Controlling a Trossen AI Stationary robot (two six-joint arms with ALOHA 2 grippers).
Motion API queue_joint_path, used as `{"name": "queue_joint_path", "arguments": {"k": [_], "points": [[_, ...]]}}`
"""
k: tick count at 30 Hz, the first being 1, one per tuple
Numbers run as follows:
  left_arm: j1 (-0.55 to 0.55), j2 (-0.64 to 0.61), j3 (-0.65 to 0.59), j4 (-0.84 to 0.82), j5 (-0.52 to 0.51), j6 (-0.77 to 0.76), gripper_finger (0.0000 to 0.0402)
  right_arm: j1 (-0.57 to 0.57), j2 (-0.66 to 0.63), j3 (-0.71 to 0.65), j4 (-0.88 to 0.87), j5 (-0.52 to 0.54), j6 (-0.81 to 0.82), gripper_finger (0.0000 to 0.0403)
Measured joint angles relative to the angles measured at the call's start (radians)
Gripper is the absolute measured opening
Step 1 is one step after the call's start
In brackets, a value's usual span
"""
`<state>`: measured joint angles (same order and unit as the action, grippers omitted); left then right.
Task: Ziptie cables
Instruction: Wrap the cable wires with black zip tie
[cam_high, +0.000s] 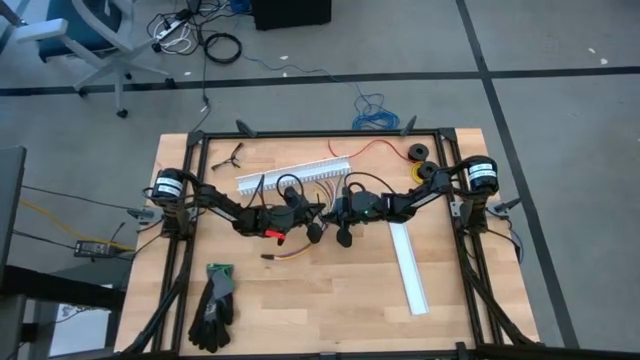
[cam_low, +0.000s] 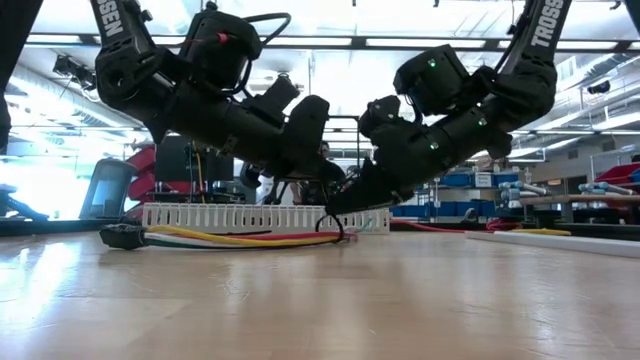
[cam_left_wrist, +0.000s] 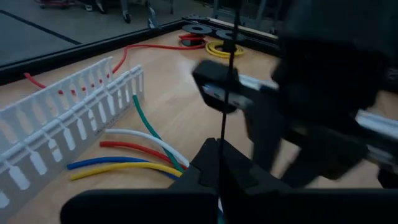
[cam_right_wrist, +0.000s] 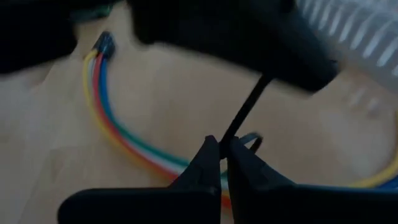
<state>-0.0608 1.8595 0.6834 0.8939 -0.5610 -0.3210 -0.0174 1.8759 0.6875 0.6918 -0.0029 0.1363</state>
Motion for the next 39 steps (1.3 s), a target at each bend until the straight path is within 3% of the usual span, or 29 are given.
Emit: {"name": "queue_joint_path", "arguments": {"k": [13,22,28,32,36,39], "points": [[0.003,-0.004,0.003,0.129,-0.146,0.057,0.0,0.044,0.003,-0.004,-0.116,-0.043,-0.017,0.0004],[-0.006,-0.003,0.002,0.128,-0.141,0.057,0.0,0.04,-0.008,-0.01,-0.136,-0.035,-0.023,0.0001],[-0.031,-0.055,0.001,0.104,-0.148,0.113,0.0,0.037,-0.097,-0.082,-0.141,0.04,-0.006,0.0001],[-0.047,-0.131,0.001,0.01,-0.168,0.156,0.0,0.037,-0.134,-0.148,-0.021,0.064,0.028,0.0001],[-0.055,-0.168,0.001,-0.102,-0.184,0.13,0.0,0.037,-0.089,-0.167,0.179,0.06,0.043,0.0001],[-0.058,-0.166,0.0,-0.16,-0.194,0.087,0.0,0.037,-0.038,-0.131,0.233,0.059,0.024,0.001]]}}
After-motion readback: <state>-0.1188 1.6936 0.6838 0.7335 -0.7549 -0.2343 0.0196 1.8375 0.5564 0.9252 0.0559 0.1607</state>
